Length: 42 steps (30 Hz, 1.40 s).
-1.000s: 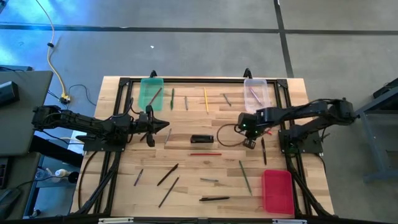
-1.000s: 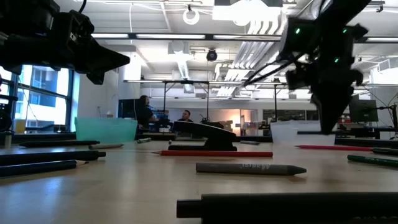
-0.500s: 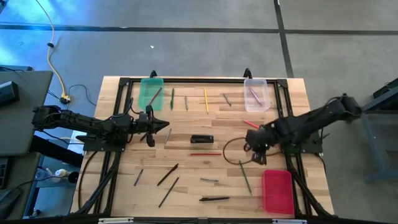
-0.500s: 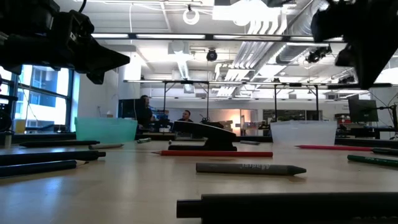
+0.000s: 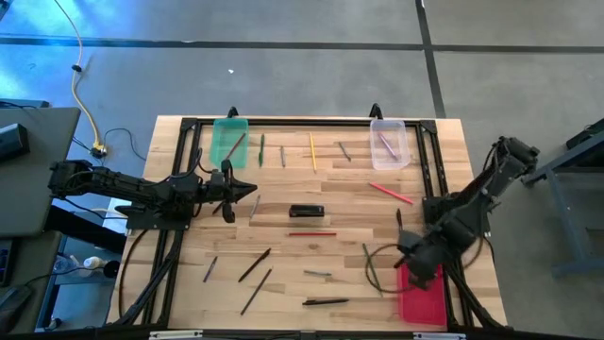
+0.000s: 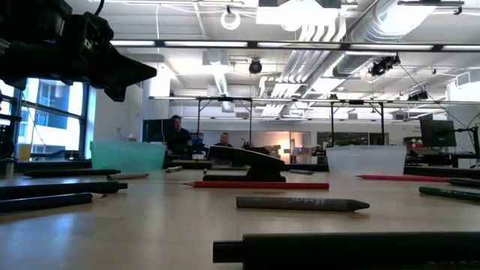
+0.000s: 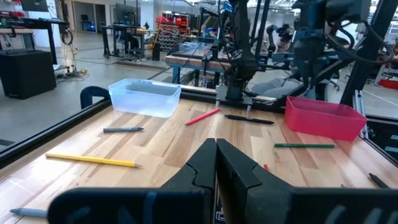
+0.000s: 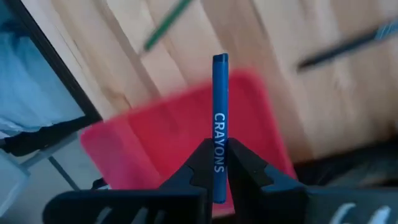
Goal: Sort crayons/erasers/pens/pencils in bins
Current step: Put the blue crayon into the red bin
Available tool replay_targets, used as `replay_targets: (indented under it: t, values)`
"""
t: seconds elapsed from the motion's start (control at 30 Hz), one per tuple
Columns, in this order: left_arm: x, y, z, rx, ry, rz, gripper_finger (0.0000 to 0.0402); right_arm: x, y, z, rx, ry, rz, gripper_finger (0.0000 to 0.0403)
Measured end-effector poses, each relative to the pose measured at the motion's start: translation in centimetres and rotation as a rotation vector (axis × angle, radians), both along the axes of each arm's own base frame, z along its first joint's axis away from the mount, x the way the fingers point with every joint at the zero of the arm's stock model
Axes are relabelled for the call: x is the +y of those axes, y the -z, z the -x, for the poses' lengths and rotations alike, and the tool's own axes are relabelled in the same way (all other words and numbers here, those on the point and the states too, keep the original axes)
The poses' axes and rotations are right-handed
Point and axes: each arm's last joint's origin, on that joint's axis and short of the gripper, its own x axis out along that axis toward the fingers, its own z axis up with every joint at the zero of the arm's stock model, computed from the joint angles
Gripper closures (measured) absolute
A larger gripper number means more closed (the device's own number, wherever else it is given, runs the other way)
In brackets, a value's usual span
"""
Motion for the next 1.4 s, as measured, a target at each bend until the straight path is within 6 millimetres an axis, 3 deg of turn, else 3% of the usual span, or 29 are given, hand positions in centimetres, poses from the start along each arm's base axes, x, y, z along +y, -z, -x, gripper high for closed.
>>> replay_targets:
  t: [0.17,0.37,0.57,0.93,1.4]
  values:
    - [0.0,0.0,0.0,-0.002,0.000,0.006,0.0401,1.8,0.8,1.4,0.059,0.060,0.018,0.0383]
    - [0.0,0.0,0.0,-0.002,0.000,0.007,0.0401,3.3,4.0,1.6,0.084,0.041,0.014,0.0383]
    - [0.0,0.0,0.0,-0.002,0.000,0.007,0.0401,3.5,7.0,1.8,0.140,-0.045,0.087,0.0383]
    - [0.0,0.0,0.0,-0.002,0.000,0.007,0.0401,3.5,10.2,1.5,0.121,-0.092,0.111,0.0383]
    - [0.0,0.0,0.0,-0.002,0.000,0.008,0.0401,3.4,10.6,1.6,0.148,-0.113,0.129,0.0382]
